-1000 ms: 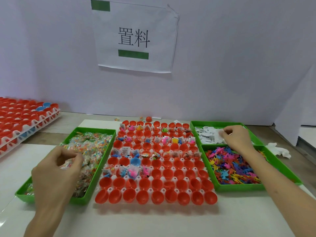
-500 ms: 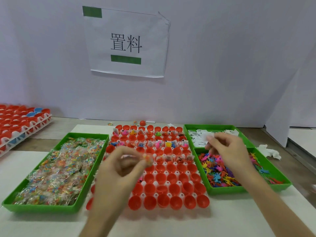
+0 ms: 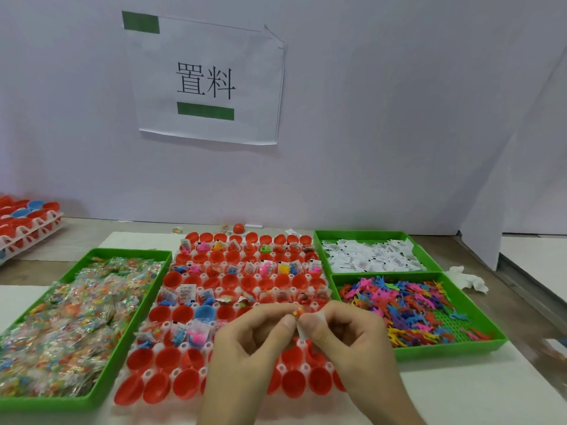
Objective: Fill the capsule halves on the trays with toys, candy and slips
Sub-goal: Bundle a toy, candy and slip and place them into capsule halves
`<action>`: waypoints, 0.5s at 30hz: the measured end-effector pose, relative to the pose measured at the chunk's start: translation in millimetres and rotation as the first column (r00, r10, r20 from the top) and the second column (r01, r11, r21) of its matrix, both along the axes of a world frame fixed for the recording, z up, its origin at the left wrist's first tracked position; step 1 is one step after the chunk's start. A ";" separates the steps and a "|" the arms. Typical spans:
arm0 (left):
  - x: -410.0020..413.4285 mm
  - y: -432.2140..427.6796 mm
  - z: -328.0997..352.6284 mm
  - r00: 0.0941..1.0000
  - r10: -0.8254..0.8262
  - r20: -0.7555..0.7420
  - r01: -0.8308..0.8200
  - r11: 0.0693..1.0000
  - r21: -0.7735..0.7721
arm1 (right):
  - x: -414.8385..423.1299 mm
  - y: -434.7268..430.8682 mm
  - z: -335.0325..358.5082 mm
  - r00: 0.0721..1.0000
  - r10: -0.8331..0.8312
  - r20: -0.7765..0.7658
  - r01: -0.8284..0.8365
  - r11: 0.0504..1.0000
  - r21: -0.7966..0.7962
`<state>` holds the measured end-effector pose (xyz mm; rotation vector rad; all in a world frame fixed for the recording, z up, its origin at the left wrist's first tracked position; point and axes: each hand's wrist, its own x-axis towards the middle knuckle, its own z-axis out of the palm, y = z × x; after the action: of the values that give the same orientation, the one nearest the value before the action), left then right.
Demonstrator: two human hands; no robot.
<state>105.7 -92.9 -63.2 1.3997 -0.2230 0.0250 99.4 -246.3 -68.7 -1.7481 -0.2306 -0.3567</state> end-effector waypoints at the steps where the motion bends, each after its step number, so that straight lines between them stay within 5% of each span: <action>1: -1.3 -0.7 -0.2 1.000 -0.008 -0.007 0.008 1.000 -0.017 | 0.0 0.6 -1.4 1.000 -0.025 0.014 0.025 1.000 -0.002; 7: -2.6 0.8 -3.1 0.994 -0.102 -0.025 0.102 0.994 -0.033 | -2.1 3.5 -5.5 0.990 -0.137 0.045 0.140 0.987 -0.076; 15: -4.2 0.5 -7.5 0.996 -0.072 -0.048 0.067 0.994 -0.091 | 3.7 -19.1 4.9 0.996 -0.021 -0.088 0.024 0.999 0.028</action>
<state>101.5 -92.4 -70.7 1.3008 -0.2256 -0.0575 103.1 -265.4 -63.8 -1.7341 -0.1420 -0.2975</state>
